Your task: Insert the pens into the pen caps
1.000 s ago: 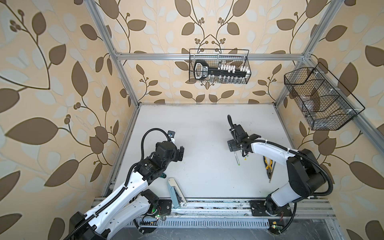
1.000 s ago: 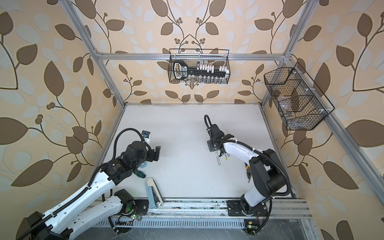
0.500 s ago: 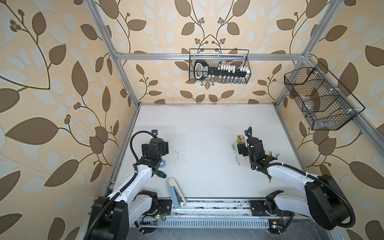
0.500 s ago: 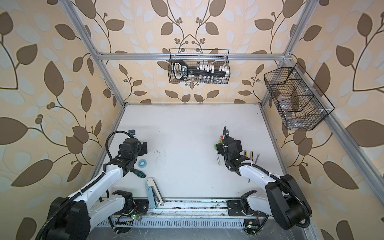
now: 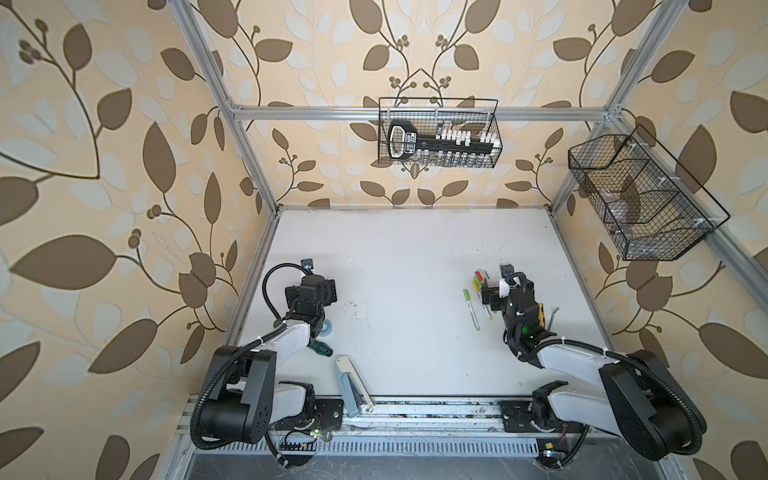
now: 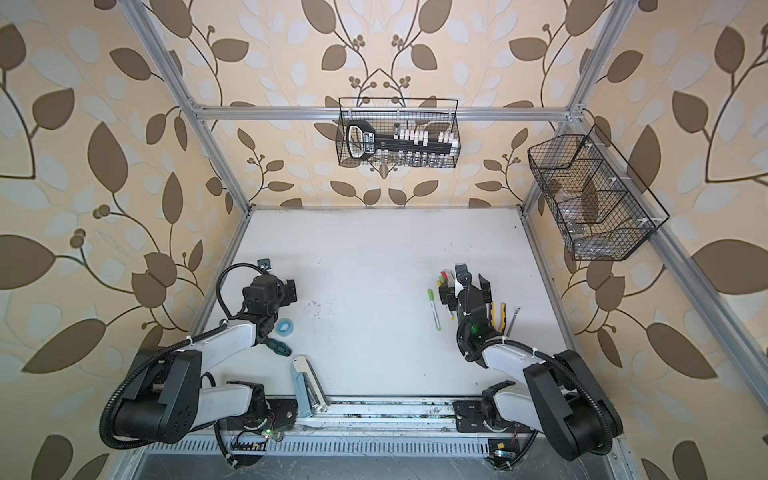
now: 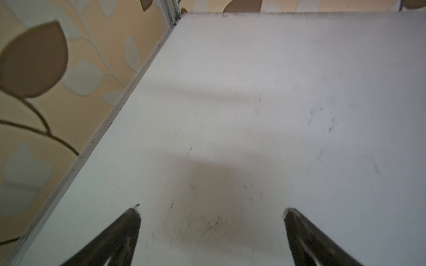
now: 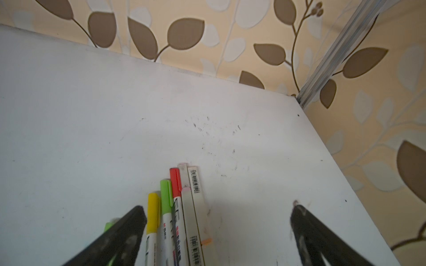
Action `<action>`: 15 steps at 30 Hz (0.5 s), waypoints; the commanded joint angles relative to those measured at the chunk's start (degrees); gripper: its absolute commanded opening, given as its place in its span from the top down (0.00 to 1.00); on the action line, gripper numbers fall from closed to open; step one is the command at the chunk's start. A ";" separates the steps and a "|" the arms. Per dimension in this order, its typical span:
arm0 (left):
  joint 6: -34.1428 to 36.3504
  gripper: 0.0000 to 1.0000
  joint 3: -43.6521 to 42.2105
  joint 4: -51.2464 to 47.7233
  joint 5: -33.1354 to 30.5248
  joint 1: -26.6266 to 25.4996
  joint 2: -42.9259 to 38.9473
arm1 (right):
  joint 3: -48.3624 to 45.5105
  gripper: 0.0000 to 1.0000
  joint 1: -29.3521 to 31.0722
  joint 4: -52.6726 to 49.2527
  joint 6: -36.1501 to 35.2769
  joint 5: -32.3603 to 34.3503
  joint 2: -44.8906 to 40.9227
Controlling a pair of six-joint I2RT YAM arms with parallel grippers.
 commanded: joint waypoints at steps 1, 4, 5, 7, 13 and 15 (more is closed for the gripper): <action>1.17 0.01 -1.97 10.98 0.42 0.94 0.60 | -2.77 0.00 -2.02 9.70 -1.96 -1.42 0.53; 0.37 0.01 -3.43 19.26 2.15 1.95 5.28 | -2.24 0.00 -6.15 8.52 1.32 -5.13 0.39; 0.23 0.01 -4.51 23.91 1.94 1.95 8.26 | -2.90 0.00 -8.23 9.59 3.08 -6.78 0.45; 0.41 0.01 -5.41 31.98 0.14 1.96 14.65 | -4.01 0.00 -12.35 12.98 6.35 -10.96 2.22; -2.42 0.01 -0.95 21.24 2.73 4.73 13.70 | -2.00 0.00 -15.96 11.23 8.47 -16.14 5.97; -2.39 0.01 -1.01 21.01 2.82 4.77 13.42 | -2.23 0.00 -15.45 12.98 8.32 -14.58 6.47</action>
